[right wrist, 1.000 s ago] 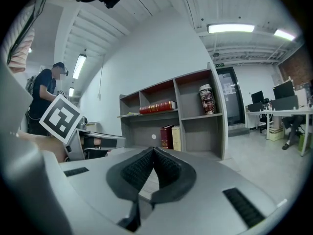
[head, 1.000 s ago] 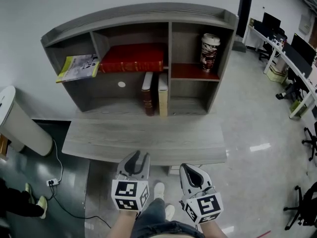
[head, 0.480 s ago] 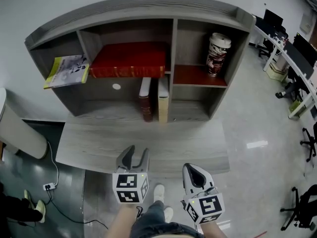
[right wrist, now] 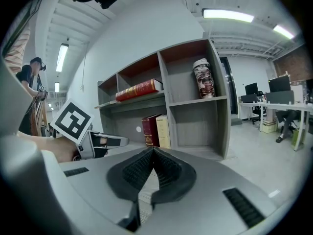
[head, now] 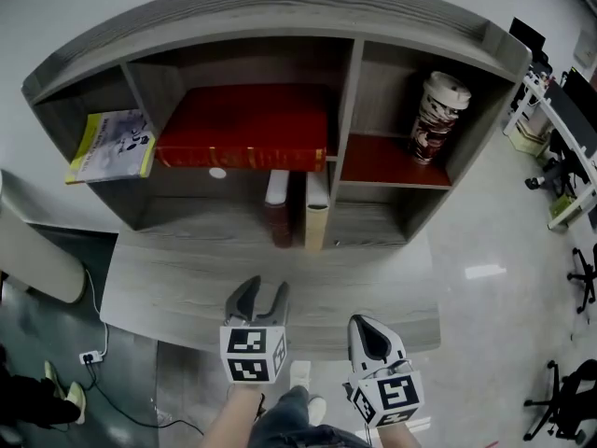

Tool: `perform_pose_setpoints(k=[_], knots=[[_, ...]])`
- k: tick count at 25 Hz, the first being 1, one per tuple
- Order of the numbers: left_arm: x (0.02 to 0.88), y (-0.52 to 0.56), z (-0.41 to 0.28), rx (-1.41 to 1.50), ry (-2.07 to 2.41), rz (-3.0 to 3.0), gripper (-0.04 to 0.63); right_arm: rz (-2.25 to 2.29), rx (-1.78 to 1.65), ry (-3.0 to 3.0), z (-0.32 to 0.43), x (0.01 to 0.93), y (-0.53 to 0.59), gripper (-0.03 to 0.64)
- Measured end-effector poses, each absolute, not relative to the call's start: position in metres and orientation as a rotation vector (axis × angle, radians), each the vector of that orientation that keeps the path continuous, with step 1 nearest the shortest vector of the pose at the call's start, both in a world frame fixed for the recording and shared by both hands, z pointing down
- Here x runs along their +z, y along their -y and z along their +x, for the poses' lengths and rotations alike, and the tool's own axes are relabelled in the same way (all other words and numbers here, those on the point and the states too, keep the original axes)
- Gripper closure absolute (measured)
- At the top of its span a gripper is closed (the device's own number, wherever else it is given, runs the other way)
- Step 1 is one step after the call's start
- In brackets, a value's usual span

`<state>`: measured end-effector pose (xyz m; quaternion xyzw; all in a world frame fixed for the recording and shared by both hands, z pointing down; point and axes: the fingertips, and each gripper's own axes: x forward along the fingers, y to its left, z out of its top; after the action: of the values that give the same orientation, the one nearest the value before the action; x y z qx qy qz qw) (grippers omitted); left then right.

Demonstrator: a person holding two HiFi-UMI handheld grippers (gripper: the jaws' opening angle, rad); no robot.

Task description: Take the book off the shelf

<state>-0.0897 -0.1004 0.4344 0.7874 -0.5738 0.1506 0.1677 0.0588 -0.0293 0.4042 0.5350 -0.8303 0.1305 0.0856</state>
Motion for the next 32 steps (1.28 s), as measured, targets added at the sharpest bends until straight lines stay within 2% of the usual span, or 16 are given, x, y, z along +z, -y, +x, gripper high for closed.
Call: perform_pose_setpoints(k=[16,32], knots=[[0.456,0.154,-0.093,0.395,1.614,2.172,0.410,1.549,0.485,2.444,0.041,0.430,0.064,0.609],[0.488,0.208,-0.096,0.464,1.621,2.121,0.377,1.549,0.545,2.394,0.039,0.448,0.100,0.609]])
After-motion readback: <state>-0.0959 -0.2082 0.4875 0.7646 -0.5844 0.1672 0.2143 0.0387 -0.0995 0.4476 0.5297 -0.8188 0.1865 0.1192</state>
